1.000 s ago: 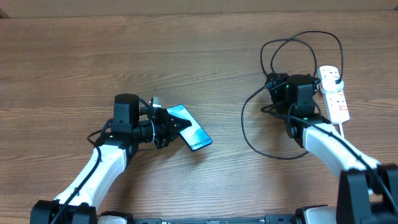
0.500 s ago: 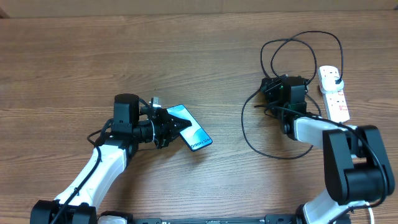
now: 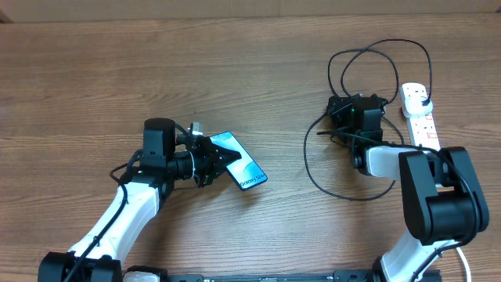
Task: Plug charger to phone and switch on socket
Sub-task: 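Grasp the black cable's USB-C plug with the right gripper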
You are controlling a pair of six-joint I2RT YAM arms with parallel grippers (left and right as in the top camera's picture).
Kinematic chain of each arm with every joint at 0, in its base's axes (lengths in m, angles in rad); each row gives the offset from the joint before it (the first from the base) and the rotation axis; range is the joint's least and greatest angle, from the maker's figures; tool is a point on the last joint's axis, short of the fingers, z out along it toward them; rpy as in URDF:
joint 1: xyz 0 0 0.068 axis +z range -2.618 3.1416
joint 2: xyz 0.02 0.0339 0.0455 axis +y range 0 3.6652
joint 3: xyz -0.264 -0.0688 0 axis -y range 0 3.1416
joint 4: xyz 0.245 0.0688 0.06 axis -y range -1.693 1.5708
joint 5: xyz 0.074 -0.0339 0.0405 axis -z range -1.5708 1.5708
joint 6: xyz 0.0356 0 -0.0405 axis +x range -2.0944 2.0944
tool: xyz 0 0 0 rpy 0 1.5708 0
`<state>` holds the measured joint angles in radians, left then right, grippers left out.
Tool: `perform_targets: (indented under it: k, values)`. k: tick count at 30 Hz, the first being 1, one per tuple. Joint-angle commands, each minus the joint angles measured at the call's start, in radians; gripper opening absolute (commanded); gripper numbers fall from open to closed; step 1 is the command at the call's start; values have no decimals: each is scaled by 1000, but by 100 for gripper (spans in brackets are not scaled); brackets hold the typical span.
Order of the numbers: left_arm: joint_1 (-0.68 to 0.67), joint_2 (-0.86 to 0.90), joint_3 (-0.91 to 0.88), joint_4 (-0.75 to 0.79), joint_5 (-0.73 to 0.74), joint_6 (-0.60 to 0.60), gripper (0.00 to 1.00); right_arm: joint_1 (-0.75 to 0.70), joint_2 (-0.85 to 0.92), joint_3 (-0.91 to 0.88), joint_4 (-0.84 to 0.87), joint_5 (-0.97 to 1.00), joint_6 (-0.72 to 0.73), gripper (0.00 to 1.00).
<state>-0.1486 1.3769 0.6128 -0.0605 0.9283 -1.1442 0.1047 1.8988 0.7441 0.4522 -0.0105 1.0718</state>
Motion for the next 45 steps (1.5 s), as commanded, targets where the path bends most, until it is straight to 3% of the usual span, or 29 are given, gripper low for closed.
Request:
perform_targets:
  k: [1, 9, 14, 31, 39, 45]
  values:
    - [4, -3, 15, 8, 34, 22, 5, -3, 58, 26, -4, 5, -7, 50]
    - [4, -3, 15, 8, 33, 22, 5, -3, 75, 35, -4, 9, -8, 37]
    - [4, -3, 15, 8, 33, 22, 5, -3, 98, 62, -4, 2, -8, 36]
    - [4, -3, 15, 8, 25, 22, 6, -3, 123, 72, -93, -45, -13, 4]
    - [4, -3, 15, 10, 49, 33, 4, -3, 48, 72, -82, -230, -265, 4]
    - [6, -3, 16, 111, 183, 138, 4, -3, -170, 72, -307, -418, -350, 4]
